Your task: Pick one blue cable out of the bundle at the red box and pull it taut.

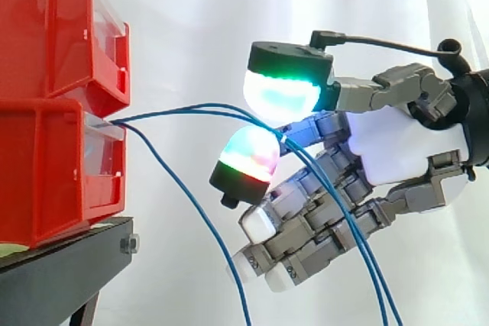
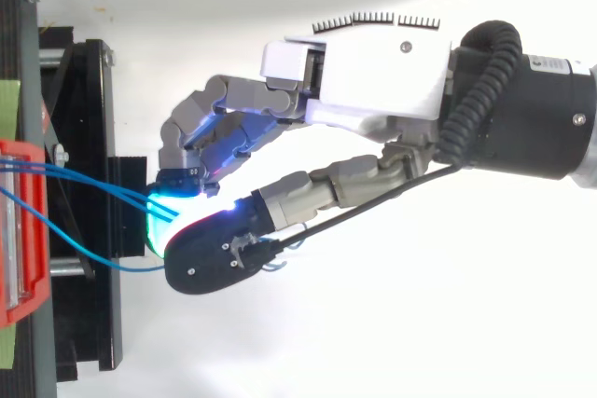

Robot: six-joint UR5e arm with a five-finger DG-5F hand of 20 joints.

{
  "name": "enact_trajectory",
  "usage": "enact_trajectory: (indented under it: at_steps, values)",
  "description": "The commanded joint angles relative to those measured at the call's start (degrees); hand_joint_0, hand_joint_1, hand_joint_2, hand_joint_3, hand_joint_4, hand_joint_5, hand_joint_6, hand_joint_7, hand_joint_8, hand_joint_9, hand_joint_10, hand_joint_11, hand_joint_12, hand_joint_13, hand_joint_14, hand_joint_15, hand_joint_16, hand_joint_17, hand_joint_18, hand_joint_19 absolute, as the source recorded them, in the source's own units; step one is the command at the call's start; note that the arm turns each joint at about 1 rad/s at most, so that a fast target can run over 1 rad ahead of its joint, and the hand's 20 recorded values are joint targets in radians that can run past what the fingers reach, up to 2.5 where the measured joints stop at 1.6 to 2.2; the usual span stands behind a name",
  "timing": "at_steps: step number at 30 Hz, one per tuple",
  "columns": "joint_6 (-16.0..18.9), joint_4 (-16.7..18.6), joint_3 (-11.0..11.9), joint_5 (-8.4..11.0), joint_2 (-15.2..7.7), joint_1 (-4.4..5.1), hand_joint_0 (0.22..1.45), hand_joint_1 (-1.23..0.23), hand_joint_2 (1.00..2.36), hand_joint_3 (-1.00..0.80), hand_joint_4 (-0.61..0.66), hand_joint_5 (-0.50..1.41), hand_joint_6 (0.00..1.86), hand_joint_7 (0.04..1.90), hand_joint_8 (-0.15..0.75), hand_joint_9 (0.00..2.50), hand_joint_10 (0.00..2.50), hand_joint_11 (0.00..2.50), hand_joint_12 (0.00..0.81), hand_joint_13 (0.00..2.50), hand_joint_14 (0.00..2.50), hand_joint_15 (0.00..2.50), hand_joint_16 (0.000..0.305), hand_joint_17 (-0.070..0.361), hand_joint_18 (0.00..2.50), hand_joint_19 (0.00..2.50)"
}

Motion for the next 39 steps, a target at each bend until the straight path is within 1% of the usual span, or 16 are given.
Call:
enact_trajectory:
  at_steps: [1, 8, 15, 17, 22, 24, 25, 26, 30, 31, 39]
  values:
    - [0.0, 0.0, 0.0, -0.04, 0.0, 0.01, 0.59, -0.56, 1.01, -0.35, 0.07, -0.20, 0.89, 0.92, 0.292, 0.74, 0.01, 0.58, 0.367, 0.32, 0.00, 0.14, 0.049, 0.110, 0.29, 0.09]
    - [0.2, 0.0, 0.1, -0.04, 0.0, 0.01, 0.59, -0.61, 1.02, -0.20, 0.07, -0.20, 0.92, 0.91, 0.303, 0.75, 0.01, 0.59, 0.370, 0.32, 0.00, 0.14, 0.049, 0.111, 0.30, 0.09]
    - [0.4, -0.2, 0.4, -0.04, 0.0, 0.01, 0.60, -0.68, 1.02, -0.15, 0.07, -0.19, 0.93, 0.90, 0.312, 0.79, 0.01, 0.66, 0.370, 0.35, 0.00, 0.13, 0.050, 0.113, 0.33, 0.07]
    - [0.4, -0.4, 0.4, -0.04, 0.0, 0.01, 0.61, -0.72, 1.02, -0.16, 0.06, -0.19, 0.93, 0.89, 0.312, 0.79, 0.01, 0.66, 0.372, 0.35, 0.00, 0.14, 0.050, 0.113, 0.34, 0.07]
    - [0.4, -0.4, 0.3, 0.14, 0.0, 0.01, 0.63, -0.78, 1.02, -0.17, 0.03, -0.19, 0.92, 0.93, 0.307, 0.80, 0.01, 0.67, 0.372, 0.37, 0.00, 0.13, 0.050, 0.113, 0.36, 0.06]
    - [0.4, -0.4, 0.4, 0.14, 0.0, -0.08, 0.63, -0.79, 1.02, -0.17, 0.03, -0.19, 0.92, 0.94, 0.308, 0.81, 0.01, 0.68, 0.372, 0.37, 0.00, 0.13, 0.050, 0.112, 0.36, 0.06]
    - [0.4, -0.5, 0.4, 0.14, 0.0, 0.01, 0.66, -0.83, 1.02, -0.20, 0.01, -0.19, 0.92, 0.96, 0.310, 0.81, 0.01, 0.67, 0.372, 0.37, 0.00, 0.13, 0.050, 0.112, 0.36, 0.05]
    - [0.4, -0.5, 0.4, 0.14, 0.0, 0.01, 0.67, -0.84, 1.02, -0.22, 0.01, -0.19, 0.92, 1.01, 0.308, 0.81, 0.01, 0.67, 0.371, 0.38, 0.00, 0.12, 0.050, 0.112, 0.37, 0.05]
    - [0.4, -0.5, 0.4, 0.14, 0.0, 0.10, 0.70, -0.85, 1.01, -0.29, 0.00, -0.19, 0.92, 1.03, 0.307, 0.82, 0.01, 0.67, 0.371, 0.39, 0.00, 0.12, 0.050, 0.112, 0.39, 0.05]
    - [0.4, -0.5, 0.4, 0.14, 0.0, 0.10, 0.71, -0.84, 1.01, -0.32, -0.01, -0.19, 0.92, 1.00, 0.305, 0.82, 0.01, 0.67, 0.371, 0.39, 0.01, 0.12, 0.049, 0.111, 0.40, 0.04]
    - [0.4, -0.5, 0.4, 0.05, 0.0, 0.10, 0.73, -0.83, 1.01, -0.41, -0.01, -0.20, 0.92, 0.99, 0.305, 0.83, 0.01, 0.69, 0.370, 0.39, 0.00, 0.11, 0.049, 0.111, 0.40, 0.03]
